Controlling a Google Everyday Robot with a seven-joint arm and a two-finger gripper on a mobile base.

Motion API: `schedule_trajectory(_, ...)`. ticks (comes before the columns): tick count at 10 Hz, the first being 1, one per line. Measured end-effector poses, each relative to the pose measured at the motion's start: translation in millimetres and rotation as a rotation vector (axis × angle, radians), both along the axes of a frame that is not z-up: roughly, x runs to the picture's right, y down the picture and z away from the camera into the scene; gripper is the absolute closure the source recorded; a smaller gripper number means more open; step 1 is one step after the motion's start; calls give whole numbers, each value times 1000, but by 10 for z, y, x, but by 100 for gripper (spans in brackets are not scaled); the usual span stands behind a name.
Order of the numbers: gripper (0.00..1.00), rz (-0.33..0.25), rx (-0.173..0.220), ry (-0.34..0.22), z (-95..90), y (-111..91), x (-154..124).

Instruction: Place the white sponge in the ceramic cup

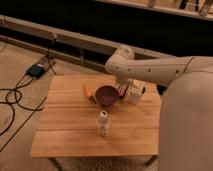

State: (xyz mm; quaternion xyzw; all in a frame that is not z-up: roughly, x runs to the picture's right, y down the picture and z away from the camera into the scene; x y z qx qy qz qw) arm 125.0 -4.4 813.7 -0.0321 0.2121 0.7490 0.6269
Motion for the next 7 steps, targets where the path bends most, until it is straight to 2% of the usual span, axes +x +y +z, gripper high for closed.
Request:
schedule_trajectory(5, 24, 17, -6, -44, 359, 93, 24)
schedule_trajectory(7, 24, 20, -10, -47, 436, 103, 79)
